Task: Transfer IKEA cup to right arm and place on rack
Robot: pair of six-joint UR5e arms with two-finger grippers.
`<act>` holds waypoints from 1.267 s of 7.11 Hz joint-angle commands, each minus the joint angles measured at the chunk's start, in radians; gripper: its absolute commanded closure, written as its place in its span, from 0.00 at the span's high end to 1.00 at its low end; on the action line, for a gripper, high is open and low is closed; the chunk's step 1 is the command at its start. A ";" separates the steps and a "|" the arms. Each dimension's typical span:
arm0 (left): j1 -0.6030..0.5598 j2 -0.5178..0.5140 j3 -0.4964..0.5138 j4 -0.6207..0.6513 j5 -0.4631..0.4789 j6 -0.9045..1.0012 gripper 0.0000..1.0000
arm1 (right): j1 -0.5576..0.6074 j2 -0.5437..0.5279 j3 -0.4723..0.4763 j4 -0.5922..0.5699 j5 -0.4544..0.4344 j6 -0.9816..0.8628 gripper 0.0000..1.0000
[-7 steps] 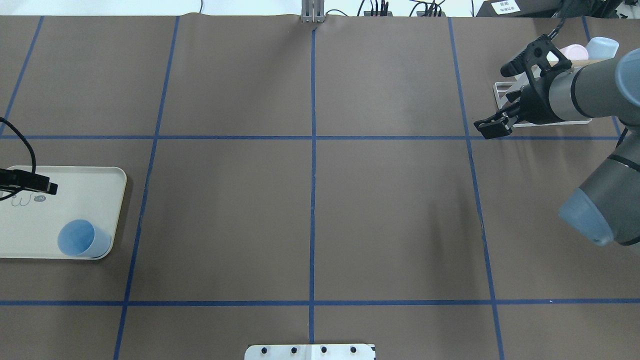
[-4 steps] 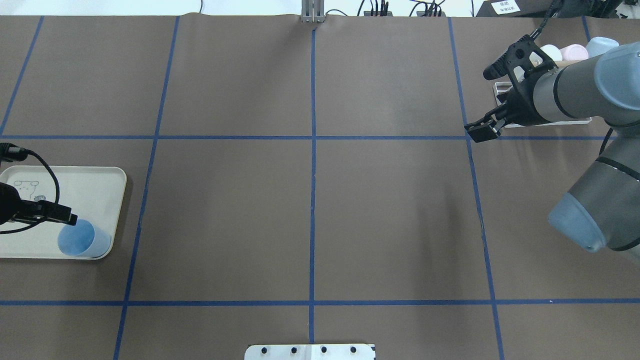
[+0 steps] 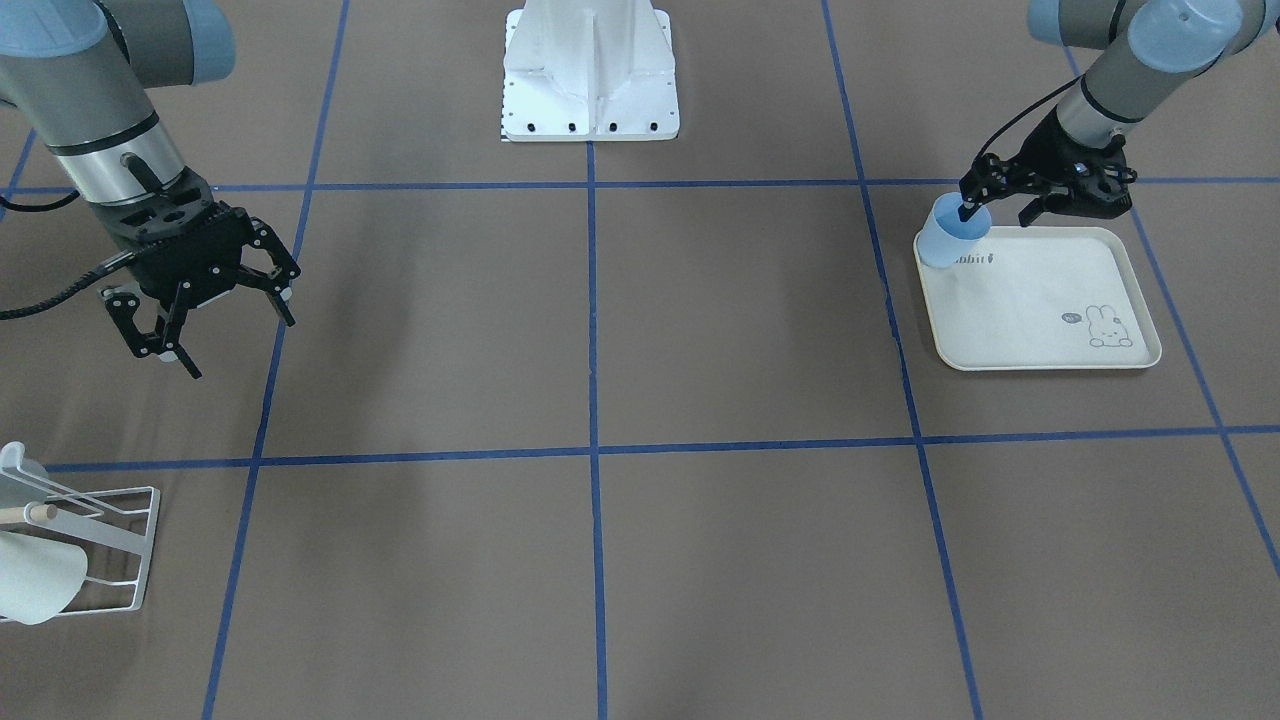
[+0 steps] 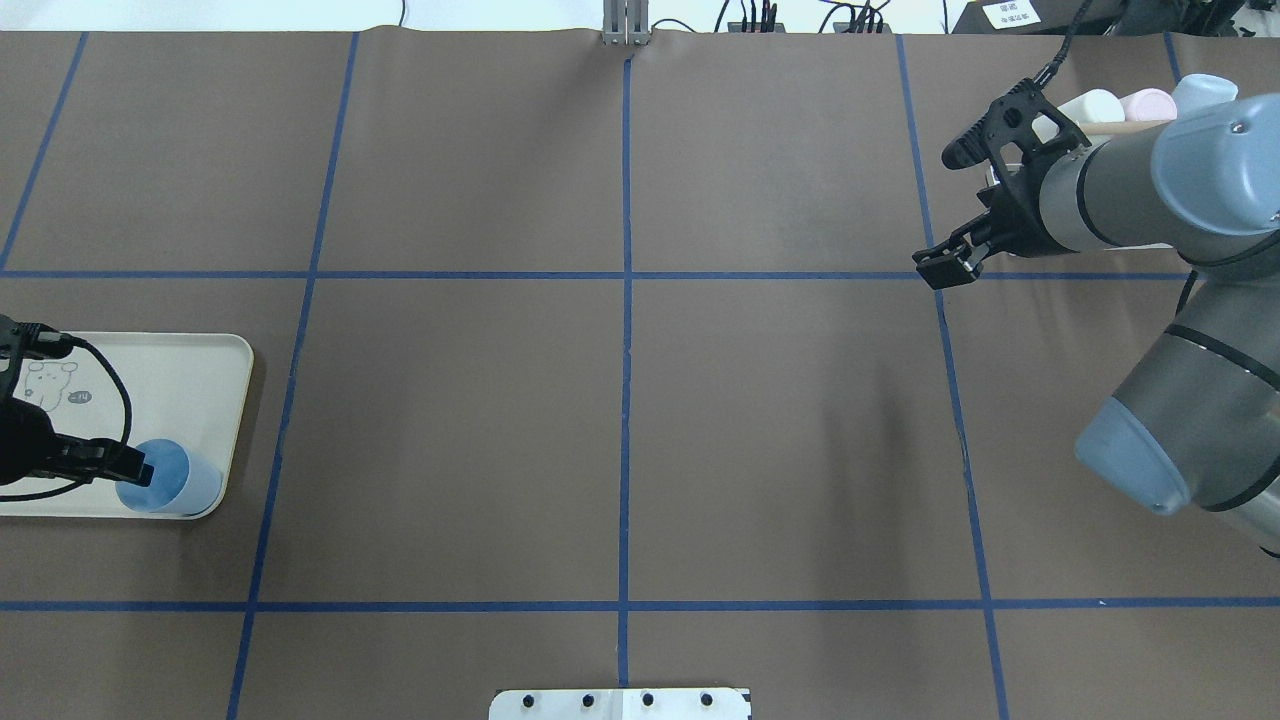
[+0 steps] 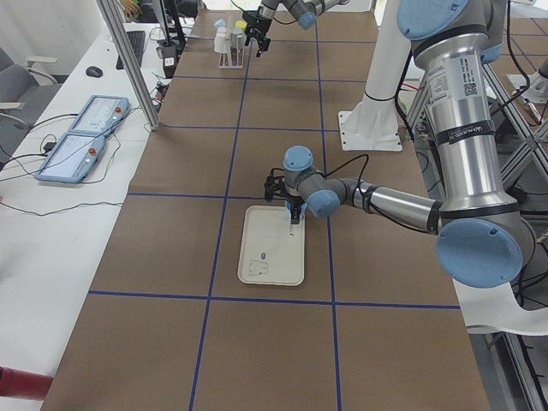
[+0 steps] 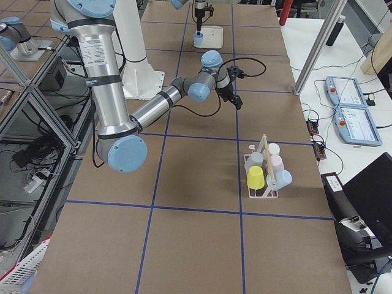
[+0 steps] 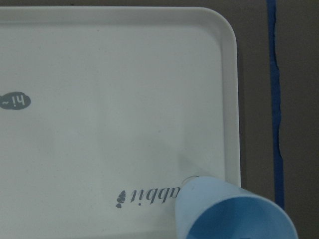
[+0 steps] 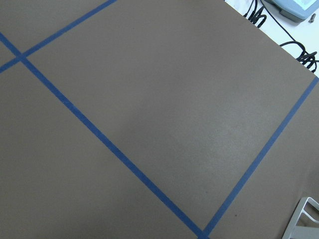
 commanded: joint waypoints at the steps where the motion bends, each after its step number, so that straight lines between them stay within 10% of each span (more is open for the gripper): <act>1: 0.002 0.000 -0.006 -0.001 -0.003 -0.012 0.00 | -0.006 0.001 -0.001 0.001 -0.013 0.000 0.98; 6: -0.209 -0.016 -0.075 0.008 -0.121 -0.003 0.00 | -0.037 0.068 -0.056 0.024 -0.054 0.000 0.99; 9: -0.291 -0.259 -0.067 0.170 -0.187 -0.055 0.00 | -0.056 0.137 -0.151 0.278 -0.057 0.047 1.00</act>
